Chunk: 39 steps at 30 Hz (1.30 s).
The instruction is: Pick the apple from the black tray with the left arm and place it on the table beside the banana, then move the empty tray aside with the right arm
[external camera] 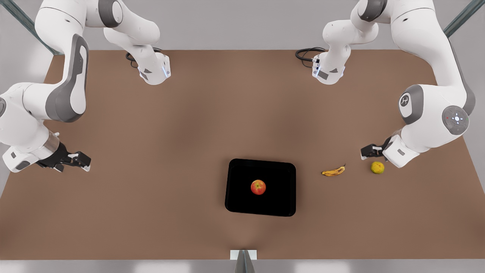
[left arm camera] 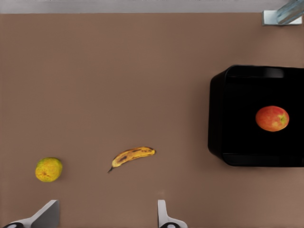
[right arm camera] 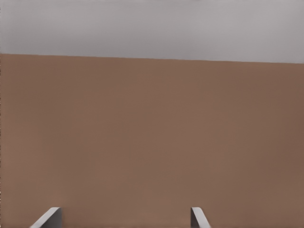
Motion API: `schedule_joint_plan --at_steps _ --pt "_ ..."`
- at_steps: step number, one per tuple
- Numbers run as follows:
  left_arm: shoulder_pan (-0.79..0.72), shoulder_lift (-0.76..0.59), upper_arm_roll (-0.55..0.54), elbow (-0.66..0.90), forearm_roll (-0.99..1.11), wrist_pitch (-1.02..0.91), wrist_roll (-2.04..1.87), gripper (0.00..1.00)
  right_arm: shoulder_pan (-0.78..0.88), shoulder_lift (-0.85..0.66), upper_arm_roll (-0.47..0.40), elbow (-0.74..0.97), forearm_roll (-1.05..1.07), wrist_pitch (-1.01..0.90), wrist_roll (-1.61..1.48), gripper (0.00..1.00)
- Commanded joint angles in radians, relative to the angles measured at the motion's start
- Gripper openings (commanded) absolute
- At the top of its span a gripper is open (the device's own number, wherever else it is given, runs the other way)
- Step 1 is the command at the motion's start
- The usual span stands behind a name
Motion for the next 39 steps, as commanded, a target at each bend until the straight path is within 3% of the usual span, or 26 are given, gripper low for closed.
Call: schedule_joint_plan --at_steps 1,5,8,10,15,19,29,39 --pt "-0.001 0.003 0.000 -0.004 0.003 0.029 0.050 1.00 0.003 0.000 0.008 0.005 -0.003 -0.016 0.030 1.00" --pt "-0.100 0.004 -0.005 0.003 -0.002 0.006 0.017 1.00 0.120 0.064 0.006 0.005 -0.003 0.000 0.037 1.00" --pt "-0.450 0.084 -0.003 0.021 0.130 0.073 -0.514 1.00 0.124 0.090 0.005 0.014 -0.003 0.010 0.037 1.00" --pt "-0.507 0.165 -0.006 0.010 0.078 0.182 -0.514 1.00 0.123 0.083 0.002 0.034 -0.003 -0.018 0.037 1.00" --pt "-0.564 0.371 -0.006 0.018 0.071 0.391 -0.666 1.00 0.126 0.052 0.008 0.034 -0.033 -0.078 0.038 1.00" --pt "-0.577 0.547 0.000 0.210 0.078 0.510 -0.741 1.00 0.124 0.037 0.005 0.034 -0.031 -0.099 0.038 1.00" --pt "-0.610 0.632 0.043 0.219 0.095 0.549 -0.666 1.00 0.124 0.037 0.006 0.034 -0.033 -0.105 0.037 1.00" --pt "-0.607 0.687 0.067 0.260 0.095 0.708 -0.661 1.00 0.124 0.037 0.006 0.034 -0.033 -0.105 0.037 1.00"
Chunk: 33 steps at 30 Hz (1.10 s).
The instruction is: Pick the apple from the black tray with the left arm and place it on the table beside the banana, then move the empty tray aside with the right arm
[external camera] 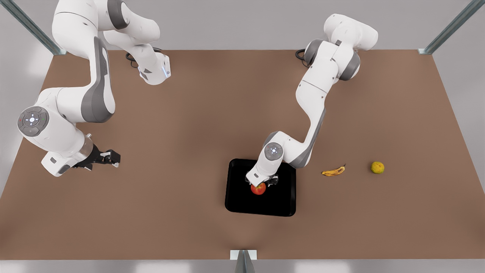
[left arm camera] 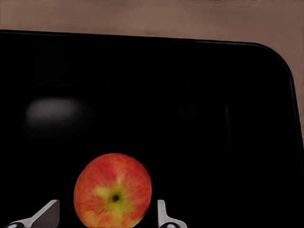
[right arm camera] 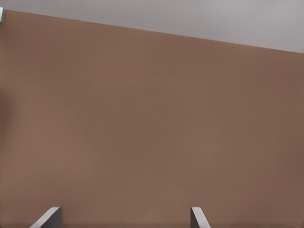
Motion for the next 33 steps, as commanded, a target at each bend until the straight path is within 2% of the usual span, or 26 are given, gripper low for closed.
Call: schedule_joint_plan --at_steps 1,6,14,15,16,19,21,23,25,27,28,31,33 --pt "0.000 0.013 0.001 0.001 0.004 0.077 -0.116 1.00 0.000 -0.001 0.000 0.001 0.001 -0.002 0.003 1.00" --pt "0.000 0.042 0.009 0.002 0.004 0.145 -0.100 1.00 0.000 -0.001 0.000 0.001 0.001 -0.002 0.003 1.00" --pt "-0.008 0.062 0.012 0.001 0.016 0.152 -0.103 0.99 0.000 -0.001 -0.002 0.001 0.001 -0.002 0.003 1.00" --pt "-0.008 0.062 0.012 0.002 0.016 0.151 -0.110 0.70 0.000 -0.001 -0.002 0.001 0.001 -0.002 0.003 1.00" --pt "-0.008 0.060 0.012 0.001 0.016 0.151 -0.110 0.67 0.000 -0.001 -0.002 0.001 0.001 -0.002 0.004 1.00" --pt "-0.008 0.043 0.012 -0.004 0.019 0.140 -0.110 0.68 0.000 -0.001 -0.003 0.001 0.001 -0.002 0.003 1.00" --pt "-0.008 -0.076 0.020 -0.126 0.018 0.129 -0.105 0.68 0.000 -0.001 -0.003 0.001 0.001 -0.002 0.003 1.00" --pt "0.005 -0.194 0.021 -0.142 0.018 -0.102 -0.050 0.69 0.014 -0.001 0.000 0.008 0.002 -0.006 0.013 1.00" --pt "0.075 -0.314 0.020 -0.258 0.012 -0.139 0.076 0.69 0.101 0.002 0.001 0.080 -0.001 -0.078 0.168 1.00" --pt "0.225 -0.401 0.017 -0.294 -0.018 -0.225 0.333 0.69 0.284 0.008 0.000 0.106 -0.002 -0.114 0.490 1.00" --pt "0.314 -0.405 0.018 -0.280 -0.082 -0.240 0.510 0.69 0.347 0.016 0.003 0.114 -0.001 -0.123 0.598 1.00" --pt "0.420 -0.359 0.020 -0.277 -0.071 -0.227 0.616 0.69 0.486 0.072 0.001 0.148 0.001 -0.128 0.894 1.00" --pt "0.491 -0.302 0.020 -0.255 -0.067 -0.207 0.732 0.69 0.496 0.098 0.017 0.149 0.030 -0.076 1.026 1.00"
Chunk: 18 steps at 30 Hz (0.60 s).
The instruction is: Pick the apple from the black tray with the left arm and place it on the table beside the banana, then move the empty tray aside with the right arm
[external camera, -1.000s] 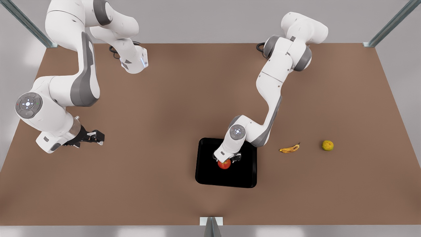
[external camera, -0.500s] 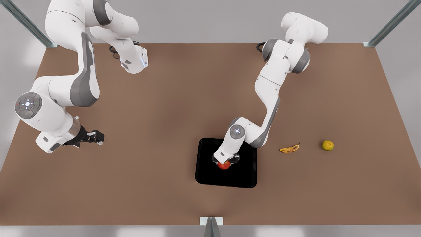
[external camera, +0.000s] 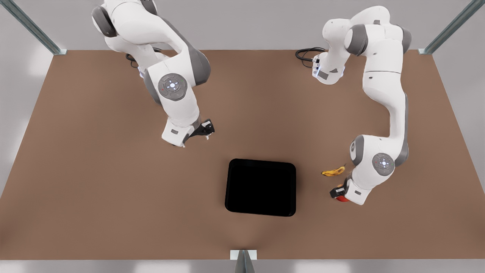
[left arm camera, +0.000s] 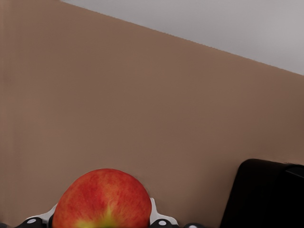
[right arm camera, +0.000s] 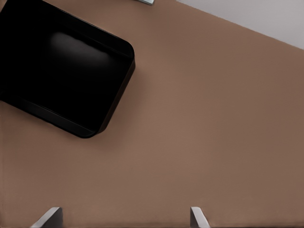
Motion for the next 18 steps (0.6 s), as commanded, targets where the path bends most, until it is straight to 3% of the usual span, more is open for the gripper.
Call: schedule_joint_plan --at_steps 1,2,6,7,12,14,15,18 --pt "0.046 0.033 0.000 0.004 -0.017 -0.046 0.605 0.69 0.009 0.037 0.015 0.000 0.077 0.163 0.867 1.00" --pt "0.072 0.048 0.000 0.003 -0.016 -0.046 0.656 0.69 0.004 0.080 0.012 0.002 0.082 0.255 1.060 1.00" --pt "0.080 0.121 0.008 0.012 0.037 -0.022 0.659 0.71 -0.054 0.288 0.009 0.149 0.148 0.423 1.130 1.00" --pt "0.080 0.125 0.008 0.013 0.038 -0.022 0.662 1.00 -0.053 0.325 0.021 0.149 0.148 0.455 1.130 1.00" --pt "0.080 0.127 0.008 0.015 0.037 -0.022 0.651 1.00 -0.051 0.360 0.136 0.117 0.114 0.524 1.090 1.00" --pt "0.077 0.104 0.002 0.159 0.018 -0.166 0.521 1.00 -0.053 0.357 0.172 0.019 0.017 0.640 1.067 1.00" --pt "0.053 0.059 -0.018 0.236 0.018 -0.318 0.392 1.00 -0.053 0.359 0.172 0.017 0.019 0.642 1.033 1.00" --pt "0.048 -0.195 -0.041 0.213 -0.065 -0.508 0.350 1.00 -0.073 0.360 0.167 0.005 0.025 0.639 0.906 0.99"
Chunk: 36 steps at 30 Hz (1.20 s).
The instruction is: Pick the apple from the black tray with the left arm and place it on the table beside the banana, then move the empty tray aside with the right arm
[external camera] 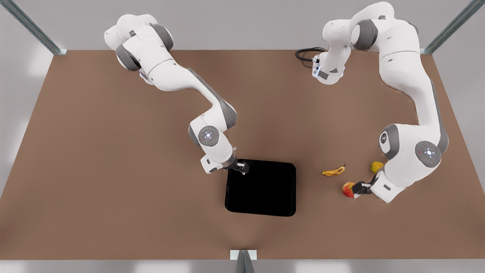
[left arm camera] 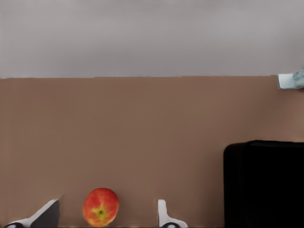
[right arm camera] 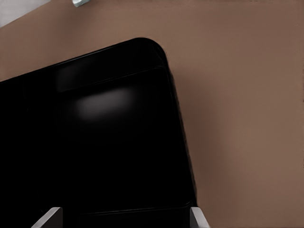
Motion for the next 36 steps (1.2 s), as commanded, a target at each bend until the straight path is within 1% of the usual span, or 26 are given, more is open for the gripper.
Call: schedule_joint_plan --at_steps 1,2,4,6,9,15,22,23,24,25,26,28,30,31,33,36 --pt "-0.020 -0.141 -0.007 -0.093 0.013 -0.261 0.003 1.00 -0.010 0.000 -0.001 -0.008 -0.014 0.086 0.220 0.99" --pt "-0.022 -0.220 -0.009 -0.237 0.024 -0.163 0.007 1.00 -0.009 0.022 -0.001 -0.008 -0.019 0.089 0.197 0.99" --pt "-0.022 -0.189 -0.009 -0.218 0.041 -0.155 0.007 1.00 -0.009 0.046 -0.003 -0.008 -0.020 0.092 0.169 0.99" --pt "-0.011 -0.195 0.002 -0.181 0.041 -0.163 0.000 1.00 -0.010 0.057 -0.003 -0.007 -0.019 0.092 0.106 0.98" --pt "-0.002 -0.191 0.025 -0.181 0.036 -0.164 -0.046 1.00 -0.010 0.074 -0.004 -0.008 -0.019 0.090 0.002 0.98" --pt "0.001 -0.189 0.025 -0.181 0.036 -0.163 -0.049 1.00 -0.027 0.092 -0.054 -0.010 -0.013 0.078 -0.283 0.97" --pt "0.001 -0.188 0.025 -0.181 0.038 -0.163 -0.049 1.00 -0.016 0.137 -0.049 -0.008 -0.020 0.081 -0.348 0.98" --pt "0.001 -0.188 0.025 -0.181 0.038 -0.163 -0.049 1.00 -0.015 0.141 -0.047 -0.008 -0.020 0.081 -0.368 1.00" --pt "0.001 -0.188 0.025 -0.179 0.038 -0.163 -0.049 1.00 -0.009 0.144 -0.047 -0.008 -0.022 0.081 -0.371 1.00" --pt "0.001 -0.188 0.025 -0.181 0.038 -0.163 -0.049 1.00 -0.009 0.146 -0.046 -0.008 -0.019 0.084 -0.408 0.99" --pt "0.001 -0.186 0.025 -0.181 0.038 -0.163 -0.049 1.00 -0.007 0.150 -0.046 -0.008 -0.019 0.086 -0.400 0.96" --pt "0.001 -0.186 0.025 -0.179 0.038 -0.163 -0.049 1.00 -0.009 0.161 -0.047 -0.008 -0.010 0.087 -0.394 0.95" --pt "0.000 -0.185 0.025 -0.179 0.038 -0.163 -0.049 1.00 -0.010 0.163 -0.047 -0.008 -0.007 0.087 -0.375 0.79" --pt "0.000 -0.185 0.025 -0.179 0.038 -0.163 -0.051 1.00 -0.012 0.163 -0.047 -0.008 -0.007 0.087 -0.356 0.63" --pt "0.000 -0.185 0.025 -0.179 0.038 -0.163 -0.051 1.00 -0.013 0.161 -0.047 -0.007 -0.005 0.081 -0.349 0.51" --pt "-0.002 -0.185 0.025 -0.179 0.039 -0.163 -0.051 1.00 -0.013 0.160 -0.047 -0.005 -0.003 0.076 -0.339 0.41"
